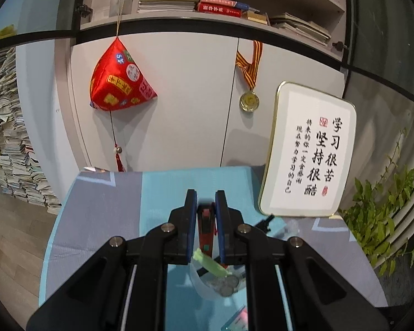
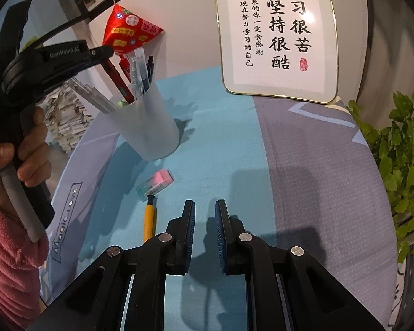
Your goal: Organize stationery
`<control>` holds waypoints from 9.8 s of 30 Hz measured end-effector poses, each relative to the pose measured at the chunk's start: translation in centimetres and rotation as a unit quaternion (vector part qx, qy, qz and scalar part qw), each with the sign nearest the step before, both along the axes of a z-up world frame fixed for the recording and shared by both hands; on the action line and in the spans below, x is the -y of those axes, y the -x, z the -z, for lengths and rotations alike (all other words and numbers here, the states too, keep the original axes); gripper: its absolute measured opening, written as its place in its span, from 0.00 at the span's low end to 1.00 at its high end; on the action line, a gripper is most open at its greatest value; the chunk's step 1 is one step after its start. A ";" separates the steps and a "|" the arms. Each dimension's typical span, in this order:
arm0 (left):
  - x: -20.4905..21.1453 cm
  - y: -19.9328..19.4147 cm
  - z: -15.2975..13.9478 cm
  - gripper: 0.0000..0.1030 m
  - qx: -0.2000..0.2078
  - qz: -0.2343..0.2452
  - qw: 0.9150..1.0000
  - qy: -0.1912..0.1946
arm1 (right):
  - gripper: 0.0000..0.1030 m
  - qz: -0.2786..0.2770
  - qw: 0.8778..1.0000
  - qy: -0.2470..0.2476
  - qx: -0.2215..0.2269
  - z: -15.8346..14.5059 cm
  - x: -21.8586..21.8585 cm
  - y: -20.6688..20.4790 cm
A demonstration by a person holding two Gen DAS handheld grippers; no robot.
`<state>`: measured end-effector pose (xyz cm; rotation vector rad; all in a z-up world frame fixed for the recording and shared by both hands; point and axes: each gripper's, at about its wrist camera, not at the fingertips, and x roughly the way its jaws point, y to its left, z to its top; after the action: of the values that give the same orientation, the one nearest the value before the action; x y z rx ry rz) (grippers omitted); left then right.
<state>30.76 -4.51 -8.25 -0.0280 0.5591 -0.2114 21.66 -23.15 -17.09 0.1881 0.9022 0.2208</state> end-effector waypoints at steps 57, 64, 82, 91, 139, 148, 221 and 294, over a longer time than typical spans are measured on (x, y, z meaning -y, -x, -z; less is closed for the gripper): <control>4.2 6.5 11.0 0.45 -0.129 0.130 0.979 -0.087 | 0.10 0.023 0.999 0.025 0.035 -3.3 -0.3 1.7; 4.8 5.1 11.8 0.19 -0.141 0.119 0.978 -0.092 | 0.10 0.031 0.999 0.006 0.040 -3.5 1.4 2.2; 1.9 9.9 6.7 0.18 -0.079 0.111 0.990 -0.036 | 0.10 0.023 0.996 0.000 0.083 -6.4 0.2 2.4; -2.6 12.4 5.5 0.18 -0.063 0.064 0.996 -0.013 | 0.10 0.005 0.991 0.005 0.133 -10.8 -2.2 1.4; -7.0 12.9 5.1 0.18 -0.041 0.039 0.998 0.023 | 0.10 -0.006 0.989 0.078 0.128 -10.1 -9.7 -12.1; -6.9 12.8 5.0 0.18 -0.044 0.041 0.998 0.022 | 0.10 -0.007 0.991 0.079 0.108 -8.4 -9.4 -12.2; 0.8 -0.5 -0.1 0.18 -0.041 0.037 0.997 0.056 | 0.13 0.003 0.999 -0.008 0.051 -3.0 -0.5 -1.4; -1.7 19.3 -6.7 0.89 0.112 -0.034 0.992 -0.042 | 0.16 0.008 0.991 0.016 0.133 -10.5 -2.7 7.0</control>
<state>11.46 -2.82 -1.53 0.0569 0.3431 -0.1220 14.67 -20.43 -6.57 0.1330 0.6388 0.2114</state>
